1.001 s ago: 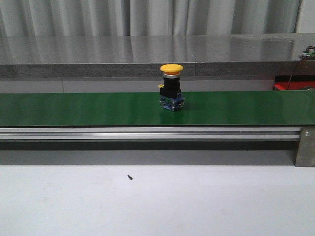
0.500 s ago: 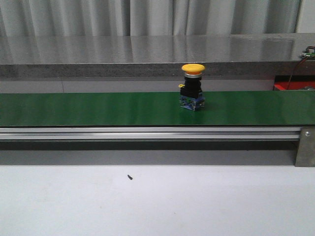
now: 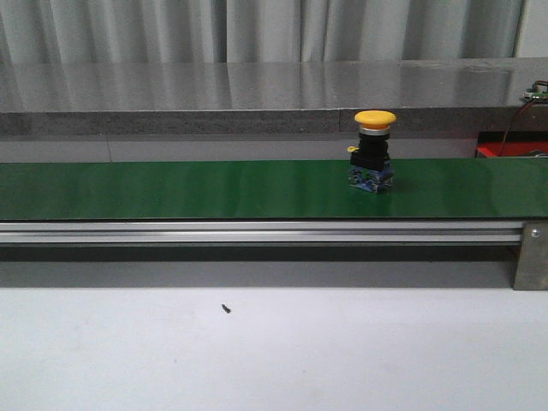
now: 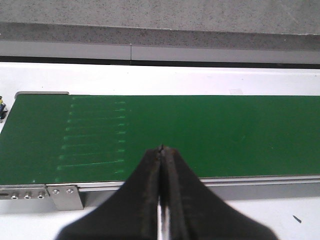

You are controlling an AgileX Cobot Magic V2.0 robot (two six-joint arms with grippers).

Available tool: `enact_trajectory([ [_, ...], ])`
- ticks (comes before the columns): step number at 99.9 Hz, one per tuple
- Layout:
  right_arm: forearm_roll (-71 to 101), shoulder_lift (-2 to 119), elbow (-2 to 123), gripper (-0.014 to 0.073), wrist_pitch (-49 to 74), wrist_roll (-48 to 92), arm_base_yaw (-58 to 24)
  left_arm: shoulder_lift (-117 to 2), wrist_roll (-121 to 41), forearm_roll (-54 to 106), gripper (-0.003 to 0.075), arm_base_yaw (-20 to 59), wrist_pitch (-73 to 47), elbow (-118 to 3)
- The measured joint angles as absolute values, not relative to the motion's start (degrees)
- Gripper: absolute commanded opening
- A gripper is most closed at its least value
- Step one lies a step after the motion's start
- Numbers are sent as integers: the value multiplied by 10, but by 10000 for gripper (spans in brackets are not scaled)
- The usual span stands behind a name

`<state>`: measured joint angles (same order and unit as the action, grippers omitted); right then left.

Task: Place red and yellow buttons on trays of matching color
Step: 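Grasp the second yellow button at the belt's end with the right gripper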

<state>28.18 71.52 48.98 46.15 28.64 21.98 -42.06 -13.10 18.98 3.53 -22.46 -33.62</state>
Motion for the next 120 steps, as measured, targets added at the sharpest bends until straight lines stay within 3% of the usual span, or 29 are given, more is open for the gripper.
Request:
enact_trajectory([
  [53,291,749,608,542,426,341,4,-421,-131,190,-20,35,-225,-336],
  [111,288,952,711,540,417,369,-20,-421,-131,190,-20,35,-225,-336],
  [120,282,972,718,471,405,369,-20,-421,-131,190,-20,35,-225,-336],
])
